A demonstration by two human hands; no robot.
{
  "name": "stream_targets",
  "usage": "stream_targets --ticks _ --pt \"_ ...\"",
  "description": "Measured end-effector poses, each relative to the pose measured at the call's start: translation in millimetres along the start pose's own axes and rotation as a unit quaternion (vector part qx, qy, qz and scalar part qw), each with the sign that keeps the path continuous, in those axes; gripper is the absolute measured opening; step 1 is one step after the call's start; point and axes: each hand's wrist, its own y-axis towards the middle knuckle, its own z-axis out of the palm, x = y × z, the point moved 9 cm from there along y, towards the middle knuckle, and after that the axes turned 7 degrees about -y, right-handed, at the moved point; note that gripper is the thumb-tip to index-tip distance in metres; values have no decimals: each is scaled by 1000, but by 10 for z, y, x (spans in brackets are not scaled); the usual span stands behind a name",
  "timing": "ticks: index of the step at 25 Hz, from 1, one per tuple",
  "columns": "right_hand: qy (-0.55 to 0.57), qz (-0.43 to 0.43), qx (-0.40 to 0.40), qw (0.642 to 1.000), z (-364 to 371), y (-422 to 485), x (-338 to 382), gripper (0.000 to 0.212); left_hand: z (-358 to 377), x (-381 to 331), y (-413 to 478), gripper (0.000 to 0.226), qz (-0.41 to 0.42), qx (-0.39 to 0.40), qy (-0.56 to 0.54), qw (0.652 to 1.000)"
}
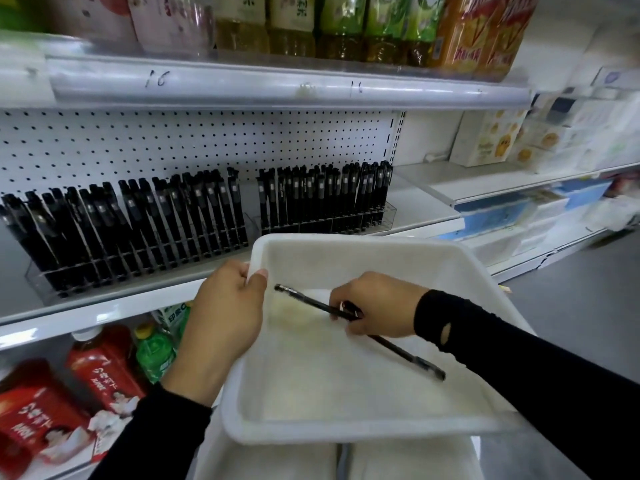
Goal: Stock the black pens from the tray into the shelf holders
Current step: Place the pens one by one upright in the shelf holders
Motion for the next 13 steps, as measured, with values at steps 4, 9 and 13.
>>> stream_targets --ticks 4,9,13 --pt "34 -1 -18 999 82 109 -29 37 -11 8 -10 22 1 -3 8 1000" --pt "72 24 -53 996 -10 82 -189 33 -11 -4 -5 22 2 -3 9 1000" --pt "42 21 -86 995 -146 32 -252 14 -12 -18 -24 20 5 -3 4 1000"
